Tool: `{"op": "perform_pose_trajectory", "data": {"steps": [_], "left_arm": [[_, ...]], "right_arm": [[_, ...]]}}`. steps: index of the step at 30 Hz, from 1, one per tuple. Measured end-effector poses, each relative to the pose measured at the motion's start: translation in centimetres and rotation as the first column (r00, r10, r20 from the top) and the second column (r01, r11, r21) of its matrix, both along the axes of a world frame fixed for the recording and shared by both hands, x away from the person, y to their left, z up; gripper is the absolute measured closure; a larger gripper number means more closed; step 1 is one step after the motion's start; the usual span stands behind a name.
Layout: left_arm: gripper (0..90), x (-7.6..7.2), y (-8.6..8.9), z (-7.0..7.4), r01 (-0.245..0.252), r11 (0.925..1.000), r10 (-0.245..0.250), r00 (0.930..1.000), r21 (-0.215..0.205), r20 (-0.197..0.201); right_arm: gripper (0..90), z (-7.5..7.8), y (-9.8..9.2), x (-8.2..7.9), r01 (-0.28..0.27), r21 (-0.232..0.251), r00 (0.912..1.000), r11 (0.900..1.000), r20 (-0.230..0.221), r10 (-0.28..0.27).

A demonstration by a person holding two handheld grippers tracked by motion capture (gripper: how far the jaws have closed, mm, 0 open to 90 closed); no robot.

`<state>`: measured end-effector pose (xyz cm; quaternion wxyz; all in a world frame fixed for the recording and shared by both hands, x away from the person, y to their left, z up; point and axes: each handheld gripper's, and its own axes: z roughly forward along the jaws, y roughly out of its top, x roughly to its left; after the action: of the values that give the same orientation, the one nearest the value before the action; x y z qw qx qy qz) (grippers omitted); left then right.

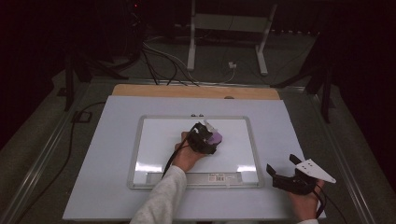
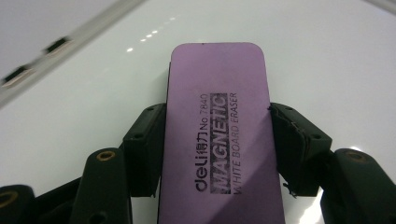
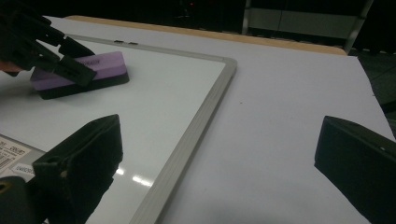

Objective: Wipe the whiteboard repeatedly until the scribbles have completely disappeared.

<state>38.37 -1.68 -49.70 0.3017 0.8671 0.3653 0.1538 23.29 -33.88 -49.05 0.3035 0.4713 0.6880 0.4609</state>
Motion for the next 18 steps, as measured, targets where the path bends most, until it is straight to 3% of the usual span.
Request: {"op": "perform_pose_trajectory", "data": {"steps": [2, 5, 9, 12, 14, 18], "left_arm": [[41.5, 0.5, 0.6, 0.0, -0.072, 0.9974, 0.072, 0.9974, 0.006, -0.005], [41.5, 0.8, 1.5, 0.1, -0.161, 0.9868, 0.16, 0.987, 0.022, 0.006], [41.5, 0.9, 2.6, 0.0, -0.231, 0.9728, 0.231, 0.9729, 0.01, 0.007], [41.6, 0.8, 3.2, 0.0, -0.267, 0.9633, 0.267, 0.9635, 0.023, 0.023], [41.6, 0.7, 3.6, 0.1, -0.281, 0.9596, 0.281, 0.9593, 0.009, 0.029], [41.6, 0.3, 4.2, 0.8, -0.279, 0.9602, 0.279, 0.9592, -0.018, 0.043]], "right_arm": [[1.4, 0.0, -0.1, 0.0, 0.001, 0.0, 1.0, 1.0, -0.003, -0.001], [1.4, -0.1, -0.1, 0.0, 0.001, 0.004, 1.0, 1.0, -0.005, -0.001], [1.4, 0.0, -0.1, 0.0, 0.002, 0.004, 1.0, 1.0, -0.002, -0.002], [1.3, 0.0, -0.2, 0.0, 0.006, 0.005, 1.0, 1.0, -0.003, -0.006], [1.3, 0.0, -0.2, -0.1, 0.008, 0.005, 1.0, 1.0, -0.003, -0.008], [1.4, 0.0, -0.2, -0.1, 0.01, 0.005, 0.9999, 1.0, -0.003, -0.01]]}}
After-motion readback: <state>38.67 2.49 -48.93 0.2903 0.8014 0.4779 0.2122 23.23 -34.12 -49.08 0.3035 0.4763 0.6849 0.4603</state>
